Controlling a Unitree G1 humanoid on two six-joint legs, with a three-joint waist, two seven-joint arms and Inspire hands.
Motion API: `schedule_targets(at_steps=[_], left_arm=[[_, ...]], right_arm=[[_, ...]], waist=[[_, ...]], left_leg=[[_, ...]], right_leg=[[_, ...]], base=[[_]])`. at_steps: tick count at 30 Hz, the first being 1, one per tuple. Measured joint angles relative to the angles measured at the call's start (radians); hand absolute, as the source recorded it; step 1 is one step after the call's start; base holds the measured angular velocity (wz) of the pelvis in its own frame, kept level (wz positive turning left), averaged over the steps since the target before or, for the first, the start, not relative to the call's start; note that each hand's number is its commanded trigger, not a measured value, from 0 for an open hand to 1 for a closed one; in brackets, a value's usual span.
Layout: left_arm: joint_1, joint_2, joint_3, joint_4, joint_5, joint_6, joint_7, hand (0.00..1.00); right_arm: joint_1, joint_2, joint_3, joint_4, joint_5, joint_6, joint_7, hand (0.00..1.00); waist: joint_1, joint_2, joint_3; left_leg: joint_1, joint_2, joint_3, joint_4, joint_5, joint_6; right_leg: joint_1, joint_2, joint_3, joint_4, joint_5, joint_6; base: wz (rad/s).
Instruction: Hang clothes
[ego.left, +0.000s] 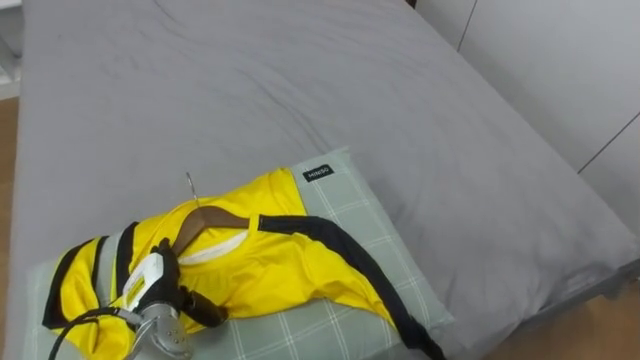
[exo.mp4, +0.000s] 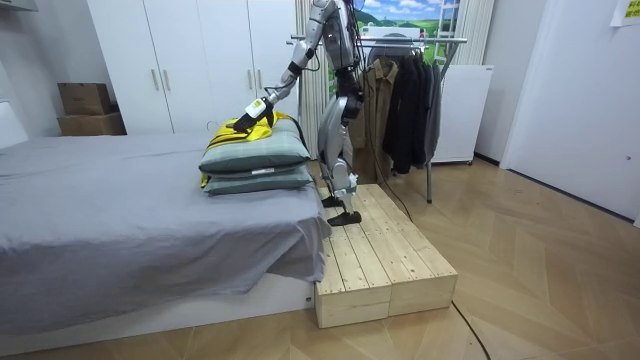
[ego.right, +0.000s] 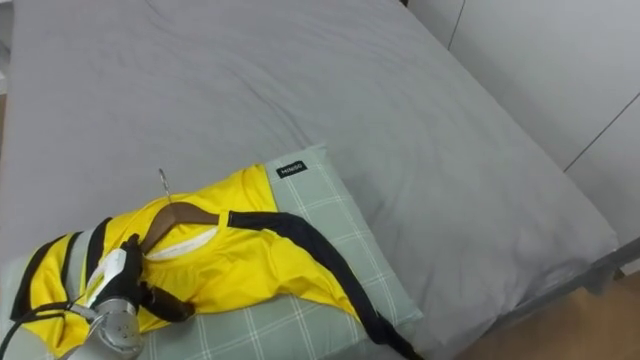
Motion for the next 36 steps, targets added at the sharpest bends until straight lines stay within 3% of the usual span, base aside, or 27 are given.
schedule_targets(at_steps=[9, 14, 15, 16, 17, 20, 22, 26, 36], left_arm=[[-0.006, 0.004, -0.005, 0.0, -0.032, -0.011, -0.02, 0.01], [-0.02, 0.013, -0.029, 0.007, -0.05, -0.008, -0.042, 0.31], [-0.028, 0.016, -0.036, 0.011, -0.062, -0.005, -0.044, 0.55], [-0.032, 0.019, -0.037, 0.012, -0.066, -0.001, -0.045, 0.61], [-0.043, 0.025, -0.037, 0.012, -0.072, 0.006, -0.049, 0.61], [-0.064, 0.049, -0.036, 0.013, -0.073, 0.01, -0.072, 0.87], [-0.072, 0.057, -0.038, 0.013, -0.103, 0.012, -0.087, 0.91], [-0.077, 0.07, -0.039, 0.012, -0.149, 0.017, -0.119, 0.88], [-0.081, 0.073, -0.038, 0.01, -0.184, 0.033, -0.174, 0.89]], right_arm=[[-0.001, -0.001, 0.008, 0.001, 0.002, 0.001, 0.001, 0.0], [-0.002, -0.002, 0.024, 0.0, 0.002, 0.003, 0.001, 0.0], [-0.002, -0.002, 0.028, 0.0, 0.001, 0.005, 0.001, 0.0], [-0.005, -0.002, 0.029, 0.0, 0.002, 0.005, 0.002, 0.0], [-0.008, -0.003, 0.029, 0.001, 0.002, 0.006, 0.006, 0.0], [-0.012, -0.003, 0.028, 0.0, 0.003, 0.005, 0.012, 0.0], [-0.016, -0.004, 0.029, 0.001, 0.004, 0.005, 0.012, 0.0], [-0.02, -0.005, 0.029, -0.002, 0.004, 0.005, 0.013, 0.0], [-0.025, -0.009, 0.028, 0.001, 0.001, -0.012, 0.013, 0.0]], waist=[[0.0, -0.001, 0.0001], [0.0, 0.0, 0.0001], [0.0, 0.001, 0.0], [-0.001, 0.002, -0.0001], [-0.002, 0.007, 0.0001], [-0.003, 0.018, 0.0019], [-0.002, 0.025, 0.004], [-0.002, 0.03, 0.0063], [-0.009, 0.029, 0.0063]], left_leg=[[-0.015, 0.0, -0.001, 0.015, -0.001, 0.001], [-0.018, 0.0, -0.002, 0.021, -0.003, 0.005], [-0.019, -0.001, -0.002, 0.021, -0.003, 0.005], [-0.02, 0.0, -0.002, 0.022, -0.003, 0.006], [-0.024, 0.0, -0.006, 0.023, -0.004, 0.007], [-0.024, 0.0, -0.012, 0.018, -0.006, 0.01], [-0.023, 0.001, -0.012, 0.017, -0.006, 0.011], [-0.024, 0.0, -0.012, 0.016, -0.007, 0.012], [-0.026, -0.001, -0.014, 0.025, -0.007, 0.012]], right_leg=[[-0.008, -0.009, -0.009, 0.003, 0.0, 0.001], [-0.008, -0.008, -0.01, 0.004, 0.001, 0.003], [-0.008, -0.007, -0.01, 0.004, 0.002, 0.004], [-0.008, -0.007, -0.011, 0.003, 0.003, 0.005], [-0.008, -0.008, -0.016, 0.001, 0.005, 0.006], [-0.007, -0.012, -0.023, 0.001, 0.005, 0.007], [-0.006, -0.014, -0.024, 0.002, 0.005, 0.008], [-0.008, -0.013, -0.026, 0.005, 0.005, 0.008], [-0.01, -0.012, -0.027, 0.014, -0.003, 0.005]], base=[[0.02], [0.01], [0.0], [0.05], [0.08], [0.07], [0.02], [0.0], [0.0]])
